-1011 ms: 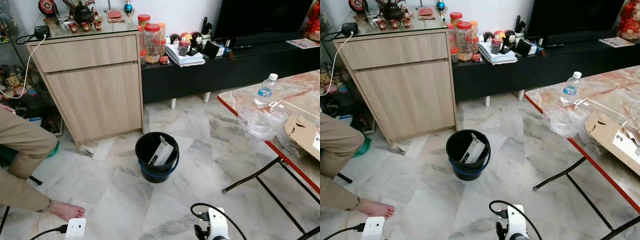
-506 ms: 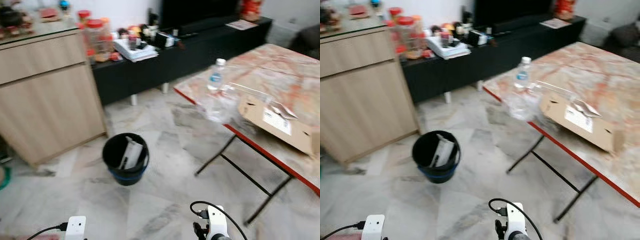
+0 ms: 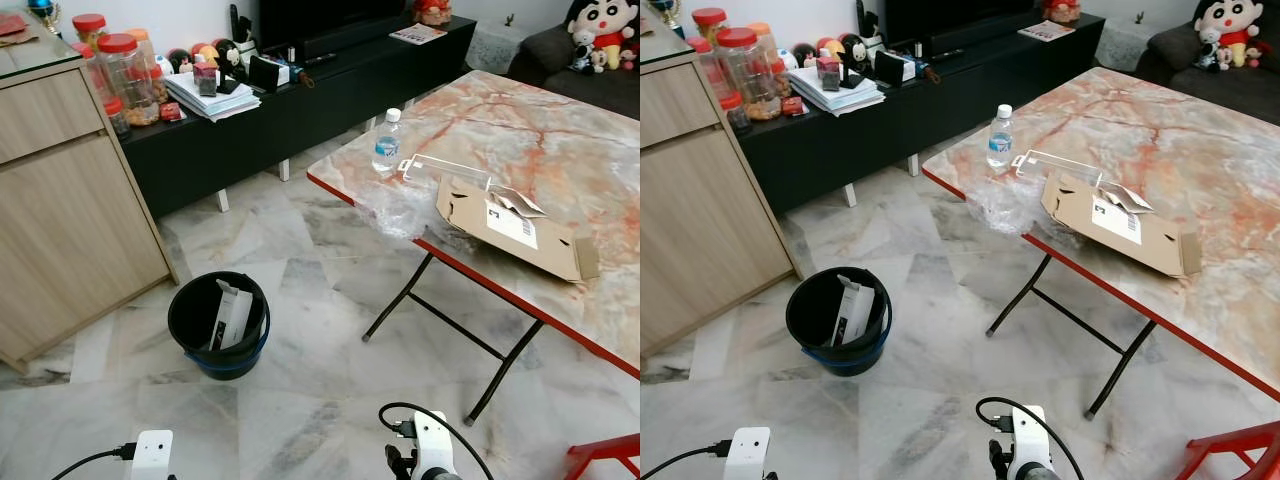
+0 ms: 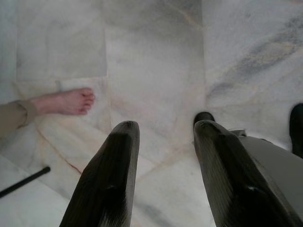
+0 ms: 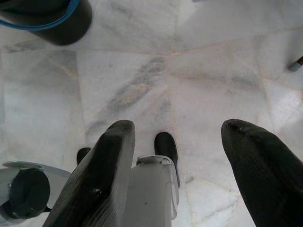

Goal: Picking trash to rubbish bin

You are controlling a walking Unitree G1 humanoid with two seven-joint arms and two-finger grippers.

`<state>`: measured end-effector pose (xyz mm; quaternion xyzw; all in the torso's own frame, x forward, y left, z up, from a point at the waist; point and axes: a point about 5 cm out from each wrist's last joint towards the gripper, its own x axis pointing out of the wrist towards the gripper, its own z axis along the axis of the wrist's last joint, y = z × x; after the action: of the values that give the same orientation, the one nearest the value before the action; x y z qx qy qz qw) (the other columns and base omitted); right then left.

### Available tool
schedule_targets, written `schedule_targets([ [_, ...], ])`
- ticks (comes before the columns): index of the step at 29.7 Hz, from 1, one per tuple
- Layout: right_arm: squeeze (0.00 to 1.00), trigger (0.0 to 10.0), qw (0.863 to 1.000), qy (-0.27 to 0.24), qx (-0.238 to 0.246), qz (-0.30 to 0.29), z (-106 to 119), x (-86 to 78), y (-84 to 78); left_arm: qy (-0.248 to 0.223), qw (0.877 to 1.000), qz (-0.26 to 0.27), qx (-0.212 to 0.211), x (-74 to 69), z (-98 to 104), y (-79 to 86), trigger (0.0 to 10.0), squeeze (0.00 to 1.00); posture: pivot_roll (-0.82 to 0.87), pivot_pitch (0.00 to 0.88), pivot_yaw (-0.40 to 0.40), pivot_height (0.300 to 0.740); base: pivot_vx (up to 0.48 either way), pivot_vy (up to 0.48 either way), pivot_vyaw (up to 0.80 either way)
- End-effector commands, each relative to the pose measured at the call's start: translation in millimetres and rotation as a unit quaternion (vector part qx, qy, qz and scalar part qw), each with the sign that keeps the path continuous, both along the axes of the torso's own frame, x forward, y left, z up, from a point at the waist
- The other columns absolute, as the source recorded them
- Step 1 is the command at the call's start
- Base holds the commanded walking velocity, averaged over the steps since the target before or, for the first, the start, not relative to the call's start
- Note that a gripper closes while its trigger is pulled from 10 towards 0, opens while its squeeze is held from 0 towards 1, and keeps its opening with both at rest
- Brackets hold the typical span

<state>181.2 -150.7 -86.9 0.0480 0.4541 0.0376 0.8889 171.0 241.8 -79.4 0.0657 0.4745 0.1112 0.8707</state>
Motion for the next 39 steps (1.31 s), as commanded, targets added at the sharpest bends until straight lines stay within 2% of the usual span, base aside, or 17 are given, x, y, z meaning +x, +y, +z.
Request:
schedule_targets([
  [1,0.00,10.0,1.000,0.006,-0.001,-0.002,-1.1,-2.1,-0.8,0.008,1.000,0.004,0.000,-4.3,-2.1,-0.1,10.0,0.00,0.05,0.047,-0.042,0.740,0.000,0.000,-0.79],
  [10,0.00,10.0,1.000,0.006,-0.002,-0.001,-1.0,-1.9,-0.8,0.006,1.000,0.007,-0.001,-4.0,-1.9,0.1,10.0,0.00,0.05,0.052,-0.043,0.740,0.000,0.000,-0.79],
  [14,0.00,10.0,1.000,0.005,-0.002,-0.003,-0.7,-1.2,-1.0,0.006,1.000,0.007,-0.002,-2.9,-1.5,-0.1,10.0,0.00,0.04,0.051,-0.043,0.740,0.000,0.456,-0.79],
  [39,0.00,10.0,1.000,0.008,-0.004,-0.007,-1.5,-2.7,-2.2,0.002,1.000,0.006,0.003,-2.6,-0.8,1.3,10.0,0.00,0.04,0.049,-0.037,0.740,0.000,0.000,-0.79],
])
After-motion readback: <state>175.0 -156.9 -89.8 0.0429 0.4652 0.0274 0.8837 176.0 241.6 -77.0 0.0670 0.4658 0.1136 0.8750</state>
